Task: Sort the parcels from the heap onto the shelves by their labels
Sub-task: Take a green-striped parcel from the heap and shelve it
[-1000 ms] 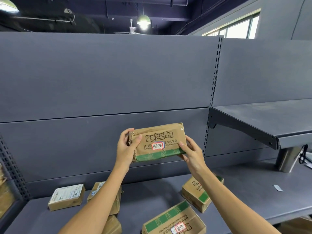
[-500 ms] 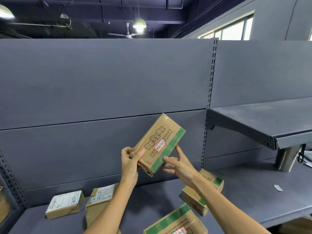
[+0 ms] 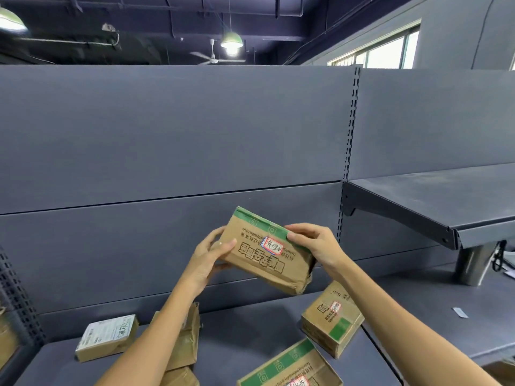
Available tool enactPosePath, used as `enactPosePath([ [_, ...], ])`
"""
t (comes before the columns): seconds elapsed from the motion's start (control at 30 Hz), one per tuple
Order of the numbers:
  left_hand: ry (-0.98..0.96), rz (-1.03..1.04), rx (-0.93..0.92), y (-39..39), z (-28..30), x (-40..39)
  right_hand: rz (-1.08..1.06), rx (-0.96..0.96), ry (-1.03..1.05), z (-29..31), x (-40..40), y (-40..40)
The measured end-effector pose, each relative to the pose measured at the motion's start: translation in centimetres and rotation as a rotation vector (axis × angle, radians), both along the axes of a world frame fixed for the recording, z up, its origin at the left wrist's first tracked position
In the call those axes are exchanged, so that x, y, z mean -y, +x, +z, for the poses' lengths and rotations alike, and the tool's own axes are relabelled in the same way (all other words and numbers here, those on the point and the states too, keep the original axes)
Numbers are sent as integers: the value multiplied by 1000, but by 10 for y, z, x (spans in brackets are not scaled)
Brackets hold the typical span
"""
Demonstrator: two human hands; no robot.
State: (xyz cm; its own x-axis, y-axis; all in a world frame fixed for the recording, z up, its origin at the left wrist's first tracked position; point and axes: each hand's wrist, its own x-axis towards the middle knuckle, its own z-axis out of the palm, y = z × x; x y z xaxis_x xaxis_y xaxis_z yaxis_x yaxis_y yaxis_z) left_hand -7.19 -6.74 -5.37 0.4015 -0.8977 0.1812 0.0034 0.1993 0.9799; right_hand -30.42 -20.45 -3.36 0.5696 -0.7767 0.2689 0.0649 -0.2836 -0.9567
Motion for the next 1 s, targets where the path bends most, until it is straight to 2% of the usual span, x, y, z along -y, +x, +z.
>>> enactPosePath([
  [0.1, 9, -48, 19, -2, -4, 0, -84, 56, -12, 7, 4, 3],
  [0.2, -63, 27, 12, -10, -6, 4, -122, 64, -7, 2, 2, 6],
  [0.37, -154, 129, -27, -11, -3, 11, -16, 45, -13, -10, -6, 7],
  [0.67, -130, 158, 17, -12, -3, 2, 3, 88, 7, -24, 0, 14],
  [0.83, -85, 306, 41, 2, -17, -37, 89, 90, 8, -33, -11, 50],
  [1.0, -52, 545, 40, 28, -27, -118, 315, 53, -2, -42, -57, 115],
])
